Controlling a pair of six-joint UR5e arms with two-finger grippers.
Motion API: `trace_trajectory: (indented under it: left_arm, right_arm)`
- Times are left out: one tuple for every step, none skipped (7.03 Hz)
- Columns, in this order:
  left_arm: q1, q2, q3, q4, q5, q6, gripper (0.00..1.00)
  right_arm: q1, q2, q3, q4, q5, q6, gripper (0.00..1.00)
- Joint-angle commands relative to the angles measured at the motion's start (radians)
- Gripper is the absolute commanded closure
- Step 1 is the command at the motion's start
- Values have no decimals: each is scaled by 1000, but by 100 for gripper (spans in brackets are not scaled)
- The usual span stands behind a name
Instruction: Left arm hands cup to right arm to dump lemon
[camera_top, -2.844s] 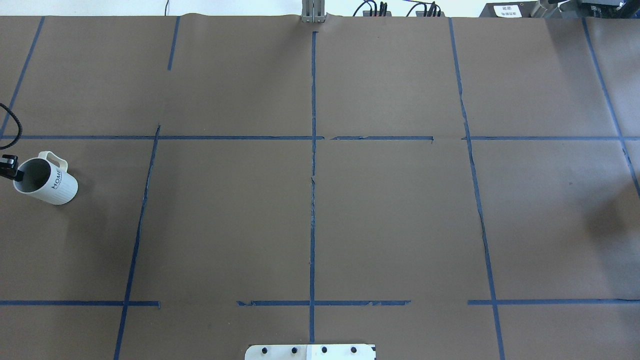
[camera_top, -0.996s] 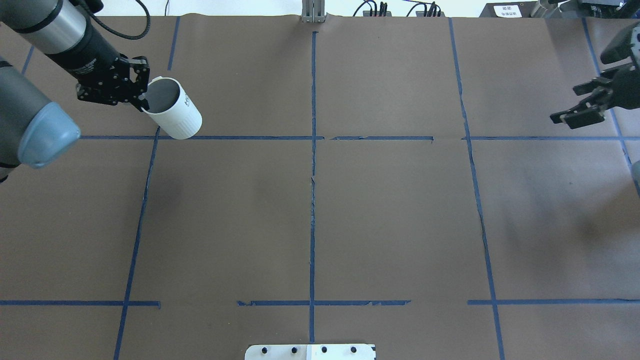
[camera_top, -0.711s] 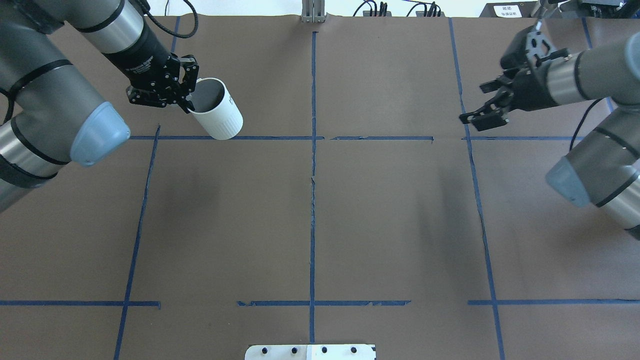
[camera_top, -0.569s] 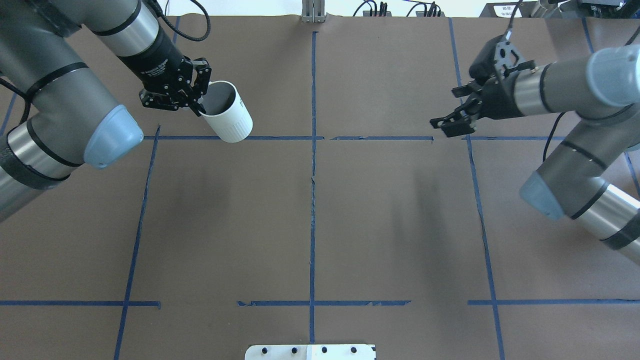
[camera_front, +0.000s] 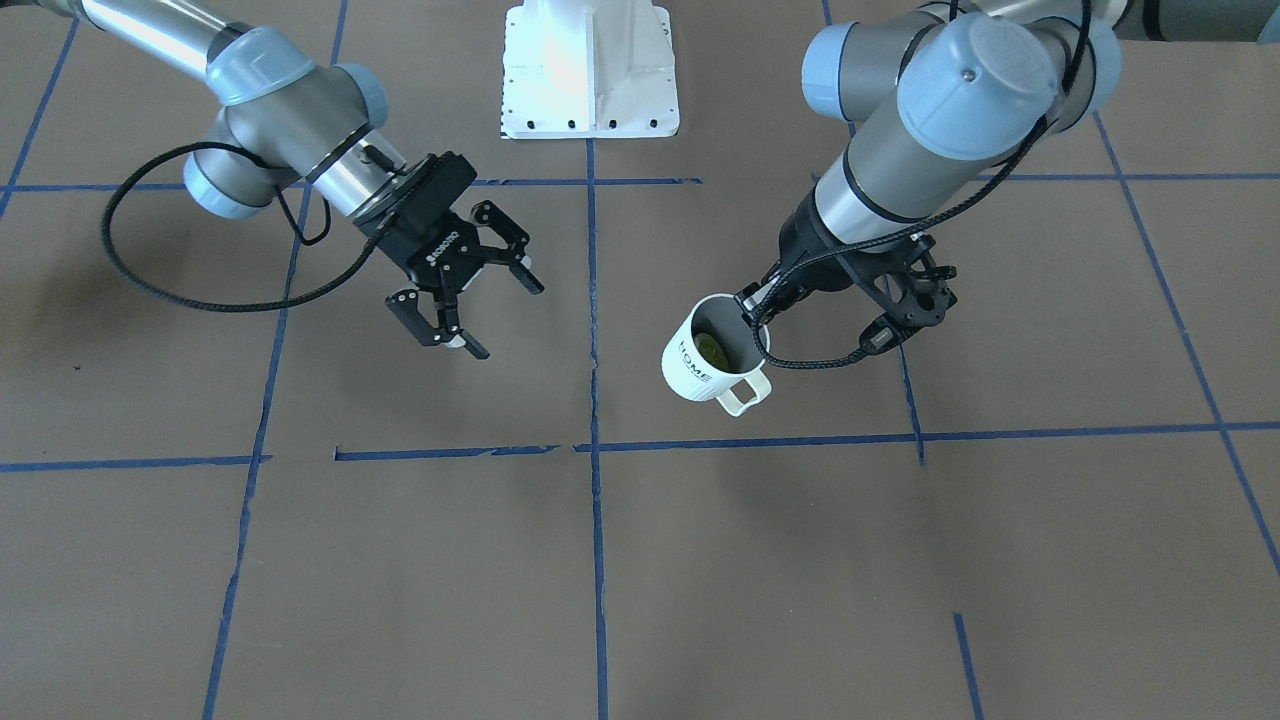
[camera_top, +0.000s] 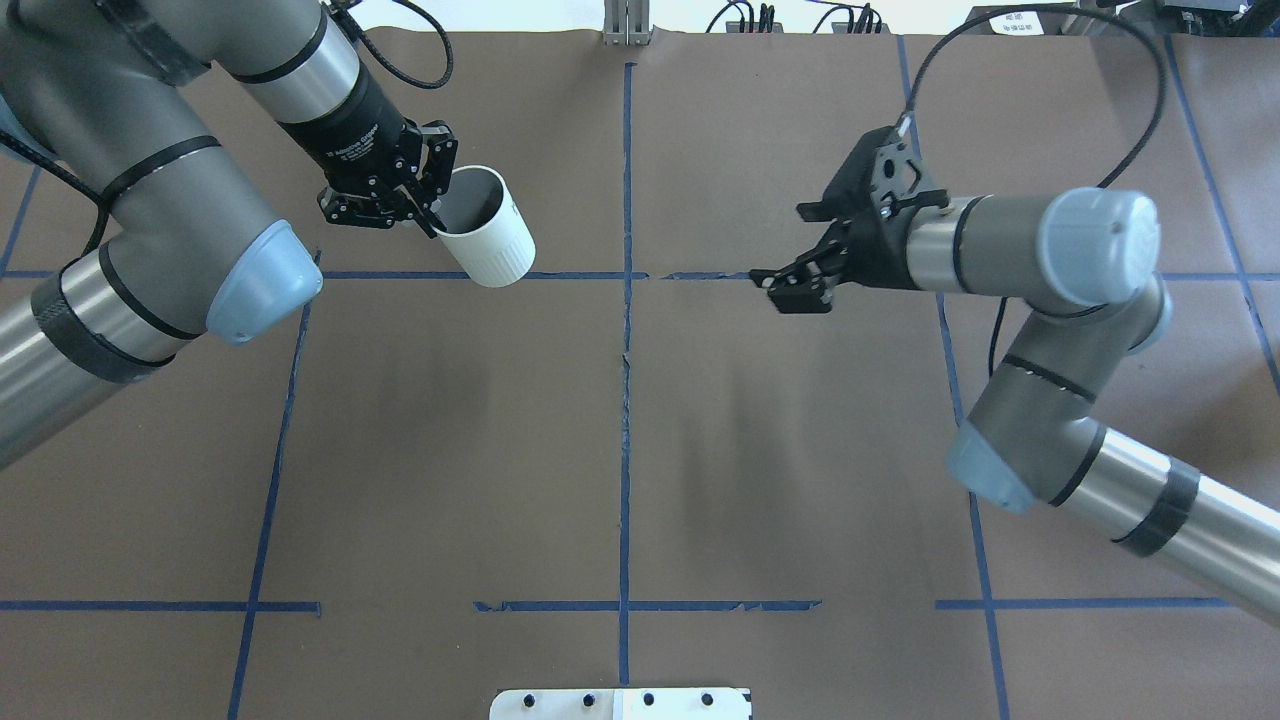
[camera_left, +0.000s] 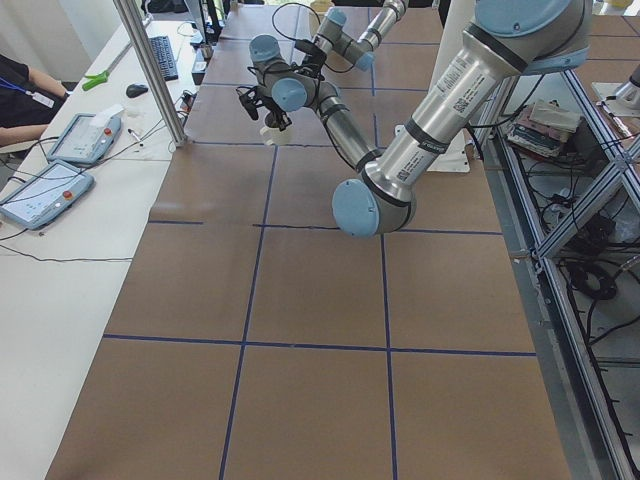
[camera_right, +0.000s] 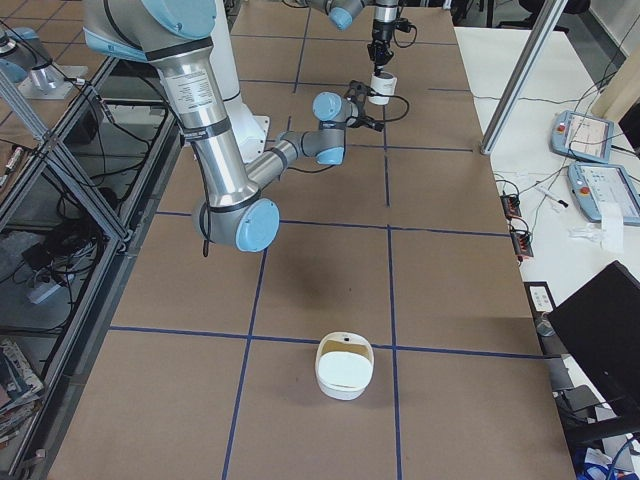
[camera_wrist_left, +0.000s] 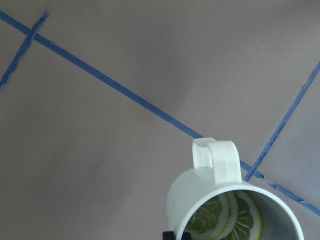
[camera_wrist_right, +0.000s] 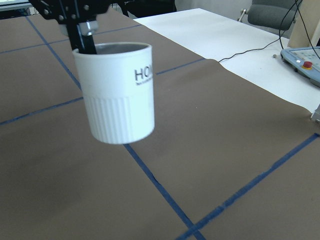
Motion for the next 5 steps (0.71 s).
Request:
trace_trajectory:
  left_arm:
    - [27, -29, 11, -14, 2, -53, 100]
    - [48, -41, 10, -16, 2, -75, 100]
    - [79, -60, 10, -16, 26, -116, 100]
    - [110, -80, 10, -16, 51, -150, 100]
    - [116, -90, 10, -25, 54, -176, 100]
  right_arm:
    - [-75, 26, 1, 3, -134, 6, 1]
    - [-80, 27, 1, 3, -134, 6, 1]
    - [-81, 27, 1, 3, -134, 6, 1]
    - [-81, 27, 1, 2, -136, 6, 1]
    - [-81, 27, 1, 2, -136, 6, 1]
